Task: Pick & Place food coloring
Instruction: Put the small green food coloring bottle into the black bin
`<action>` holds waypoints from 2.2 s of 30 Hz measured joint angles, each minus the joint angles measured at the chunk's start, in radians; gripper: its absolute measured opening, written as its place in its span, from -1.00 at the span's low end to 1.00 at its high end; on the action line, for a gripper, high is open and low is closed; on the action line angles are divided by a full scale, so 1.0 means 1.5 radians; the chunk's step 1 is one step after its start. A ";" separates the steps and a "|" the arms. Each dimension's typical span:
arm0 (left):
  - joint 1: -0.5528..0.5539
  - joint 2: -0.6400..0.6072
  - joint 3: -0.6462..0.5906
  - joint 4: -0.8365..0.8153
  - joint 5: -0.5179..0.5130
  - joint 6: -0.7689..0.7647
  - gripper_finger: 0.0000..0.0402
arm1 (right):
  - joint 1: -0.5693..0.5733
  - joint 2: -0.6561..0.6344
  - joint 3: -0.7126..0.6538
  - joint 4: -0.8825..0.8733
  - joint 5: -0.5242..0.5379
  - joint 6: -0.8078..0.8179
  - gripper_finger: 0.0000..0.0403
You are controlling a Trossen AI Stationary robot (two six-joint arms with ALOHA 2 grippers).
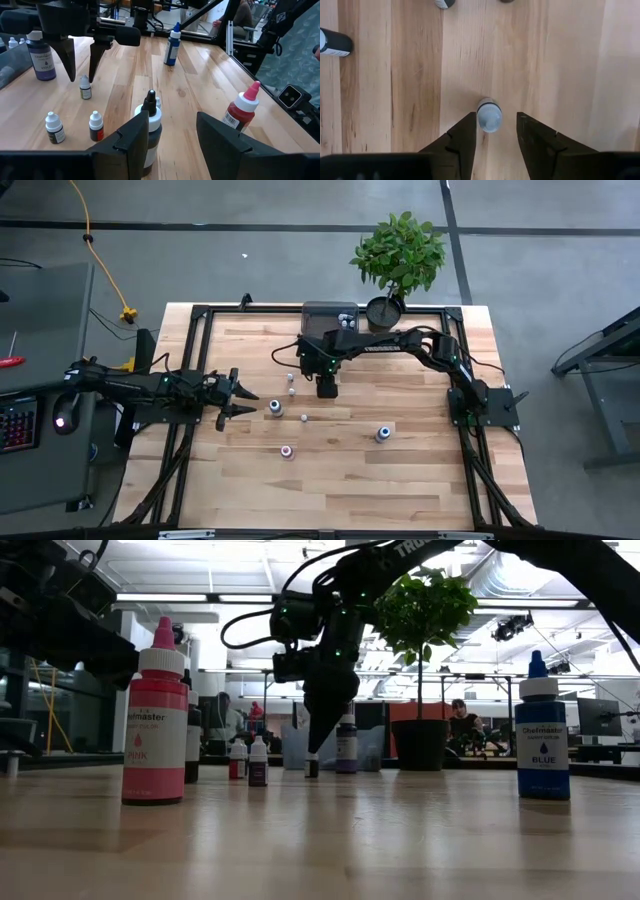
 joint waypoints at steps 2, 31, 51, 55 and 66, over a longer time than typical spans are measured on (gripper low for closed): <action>0.000 0.000 0.000 0.000 0.000 0.000 -0.19 | 0.000 0.000 0.000 0.000 0.000 0.000 -0.40; 0.000 0.000 0.000 0.000 0.000 0.000 -0.19 | 0.000 -0.019 0.000 0.000 -0.012 0.006 -0.80; 0.000 0.000 0.000 0.000 0.000 0.000 -0.19 | -0.031 -0.096 0.169 -0.115 0.009 0.070 -0.79; 0.000 0.000 0.000 0.000 0.000 0.000 -0.19 | -0.055 -0.097 0.215 -0.136 0.029 0.083 -0.77; 0.000 0.000 0.000 0.000 0.000 0.000 -0.19 | -0.149 -0.086 0.226 -0.149 0.106 0.131 -0.77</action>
